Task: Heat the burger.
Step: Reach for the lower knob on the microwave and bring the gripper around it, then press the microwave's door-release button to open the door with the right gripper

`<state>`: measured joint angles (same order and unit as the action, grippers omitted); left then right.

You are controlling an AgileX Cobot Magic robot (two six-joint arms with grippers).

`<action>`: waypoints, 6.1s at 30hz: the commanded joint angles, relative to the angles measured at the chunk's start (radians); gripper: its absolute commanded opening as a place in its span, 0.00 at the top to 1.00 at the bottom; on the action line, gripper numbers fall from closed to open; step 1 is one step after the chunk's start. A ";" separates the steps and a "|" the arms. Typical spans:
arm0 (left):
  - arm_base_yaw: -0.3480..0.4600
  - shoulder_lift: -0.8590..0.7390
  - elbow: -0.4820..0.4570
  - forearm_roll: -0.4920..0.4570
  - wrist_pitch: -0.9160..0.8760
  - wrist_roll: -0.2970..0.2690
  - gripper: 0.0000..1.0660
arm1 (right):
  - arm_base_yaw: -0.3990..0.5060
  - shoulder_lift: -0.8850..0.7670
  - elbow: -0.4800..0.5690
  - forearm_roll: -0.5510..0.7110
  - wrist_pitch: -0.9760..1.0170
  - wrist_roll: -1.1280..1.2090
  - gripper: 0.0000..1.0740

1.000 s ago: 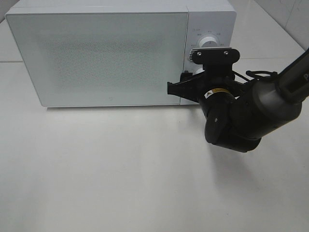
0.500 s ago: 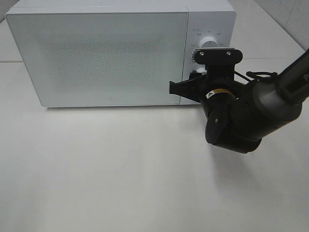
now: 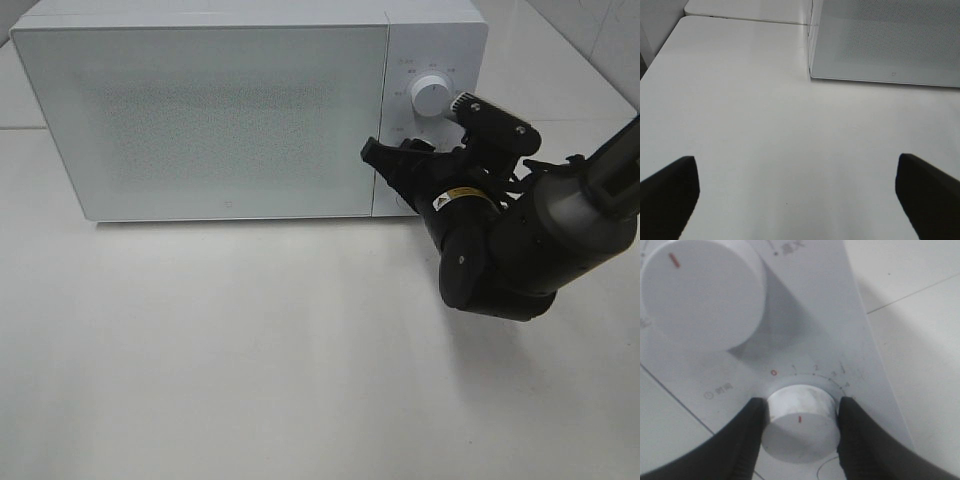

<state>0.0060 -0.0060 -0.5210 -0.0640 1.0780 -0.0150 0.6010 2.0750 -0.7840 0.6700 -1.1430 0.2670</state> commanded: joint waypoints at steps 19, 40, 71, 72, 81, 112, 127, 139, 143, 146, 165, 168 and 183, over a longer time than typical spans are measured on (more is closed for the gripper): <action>0.004 -0.017 0.003 -0.008 -0.009 -0.003 0.06 | 0.007 -0.010 -0.039 -0.262 -0.256 1.098 1.00; 0.004 -0.017 0.003 -0.008 -0.009 -0.003 0.06 | 0.004 -0.010 -0.039 -0.235 -0.256 1.286 1.00; 0.004 -0.017 0.003 -0.008 -0.009 -0.003 0.06 | 0.004 -0.010 -0.038 -0.052 -0.255 1.077 0.41; 0.004 -0.017 0.003 -0.008 -0.009 -0.003 0.06 | 0.004 -0.010 -0.038 -0.054 -0.255 1.069 0.33; 0.004 -0.017 0.003 -0.008 -0.009 -0.003 0.06 | 0.007 -0.047 0.018 -0.103 -0.147 1.025 0.29; 0.004 -0.017 0.003 -0.008 -0.009 -0.003 0.06 | 0.004 -0.593 0.123 -0.300 0.945 -0.133 0.29; 0.004 -0.017 0.003 -0.008 -0.009 -0.003 0.06 | 0.004 -0.870 0.123 -0.479 1.533 -0.211 0.29; 0.004 -0.017 0.003 -0.008 -0.009 -0.003 0.06 | 0.004 -1.103 0.123 -0.481 1.815 -0.157 0.29; 0.004 -0.017 0.003 -0.008 -0.009 -0.003 0.06 | 0.004 -1.195 0.123 -0.507 1.895 -0.121 0.29; 0.004 -0.017 0.003 -0.008 -0.009 -0.003 0.06 | 0.002 -1.280 0.123 -0.527 1.943 -0.119 0.29; 0.004 -0.017 0.003 -0.008 -0.009 -0.003 0.06 | -0.468 -1.780 0.125 -0.532 2.141 -0.314 0.28; 0.004 -0.017 0.003 -0.008 -0.009 -0.003 0.06 | -0.519 -1.857 0.125 -0.546 2.144 -0.339 0.28; 0.004 -0.017 0.003 -0.008 -0.009 -0.003 0.06 | -0.572 -2.106 0.276 -0.591 2.149 -0.343 0.28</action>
<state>0.0060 -0.0060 -0.5210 -0.0640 1.0780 -0.0150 0.0390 -0.0040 -0.5260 0.0870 1.0190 -0.0700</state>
